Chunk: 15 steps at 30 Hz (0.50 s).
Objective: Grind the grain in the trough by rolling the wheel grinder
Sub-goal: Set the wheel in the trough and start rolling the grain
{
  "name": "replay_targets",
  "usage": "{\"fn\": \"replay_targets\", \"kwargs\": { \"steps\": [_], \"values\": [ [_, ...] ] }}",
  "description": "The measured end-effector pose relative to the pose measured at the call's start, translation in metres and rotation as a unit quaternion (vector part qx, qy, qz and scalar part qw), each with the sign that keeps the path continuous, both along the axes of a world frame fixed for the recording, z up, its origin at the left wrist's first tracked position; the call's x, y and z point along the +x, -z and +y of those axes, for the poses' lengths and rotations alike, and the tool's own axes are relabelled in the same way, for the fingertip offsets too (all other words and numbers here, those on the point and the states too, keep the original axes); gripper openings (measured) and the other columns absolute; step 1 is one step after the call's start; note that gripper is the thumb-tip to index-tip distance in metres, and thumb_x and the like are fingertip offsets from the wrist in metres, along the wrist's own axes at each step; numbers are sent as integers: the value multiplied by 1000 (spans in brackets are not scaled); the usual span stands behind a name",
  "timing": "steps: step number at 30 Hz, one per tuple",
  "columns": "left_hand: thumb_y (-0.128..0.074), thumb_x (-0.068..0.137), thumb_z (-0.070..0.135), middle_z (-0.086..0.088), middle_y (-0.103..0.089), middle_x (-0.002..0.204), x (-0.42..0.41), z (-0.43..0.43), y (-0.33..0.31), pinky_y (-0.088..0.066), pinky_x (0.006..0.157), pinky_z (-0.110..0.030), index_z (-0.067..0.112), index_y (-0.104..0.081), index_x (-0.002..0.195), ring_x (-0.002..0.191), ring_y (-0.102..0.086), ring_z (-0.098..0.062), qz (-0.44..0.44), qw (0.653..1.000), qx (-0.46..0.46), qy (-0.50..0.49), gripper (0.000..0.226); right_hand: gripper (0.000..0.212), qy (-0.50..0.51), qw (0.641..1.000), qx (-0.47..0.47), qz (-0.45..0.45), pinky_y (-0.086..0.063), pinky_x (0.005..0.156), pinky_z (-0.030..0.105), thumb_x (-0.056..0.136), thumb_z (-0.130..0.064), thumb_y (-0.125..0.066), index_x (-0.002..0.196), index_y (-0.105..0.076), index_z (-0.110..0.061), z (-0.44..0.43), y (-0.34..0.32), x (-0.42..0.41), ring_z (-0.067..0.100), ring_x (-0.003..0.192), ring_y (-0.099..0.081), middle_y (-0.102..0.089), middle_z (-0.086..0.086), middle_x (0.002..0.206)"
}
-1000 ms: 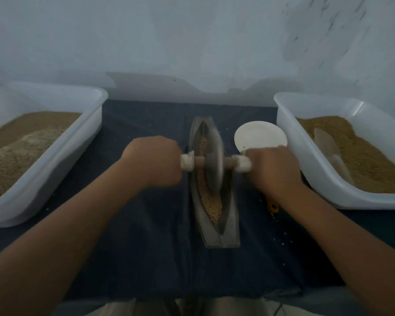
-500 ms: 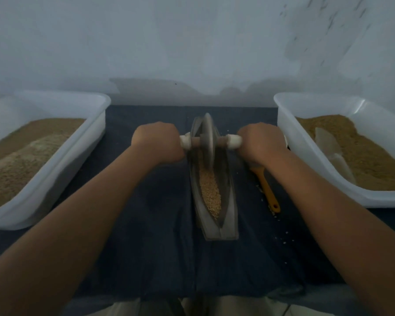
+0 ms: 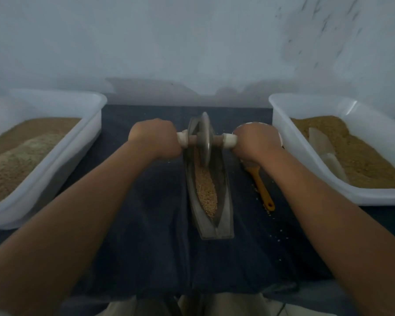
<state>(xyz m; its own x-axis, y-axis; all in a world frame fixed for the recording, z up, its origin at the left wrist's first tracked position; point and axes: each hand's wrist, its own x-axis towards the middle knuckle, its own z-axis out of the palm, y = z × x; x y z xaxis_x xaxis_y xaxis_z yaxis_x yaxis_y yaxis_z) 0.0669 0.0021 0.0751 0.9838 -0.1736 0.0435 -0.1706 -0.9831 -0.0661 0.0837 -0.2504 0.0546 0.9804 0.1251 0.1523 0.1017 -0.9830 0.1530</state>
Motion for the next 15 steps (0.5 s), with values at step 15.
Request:
{"fn": "replay_targets", "kwargs": {
  "steps": [15],
  "values": [
    [-60,77,51,6,-57,73,-7,10,13,-49,66,-35,22,-54,72,66,-57,-19,18,1000,-9,17,30,21,-5,1000,-5,24,-43,55,30,82,-37,-69,67,-58,-28,-4,-1,-22,15,59,-55,-60,-6,67]
  ]
}}
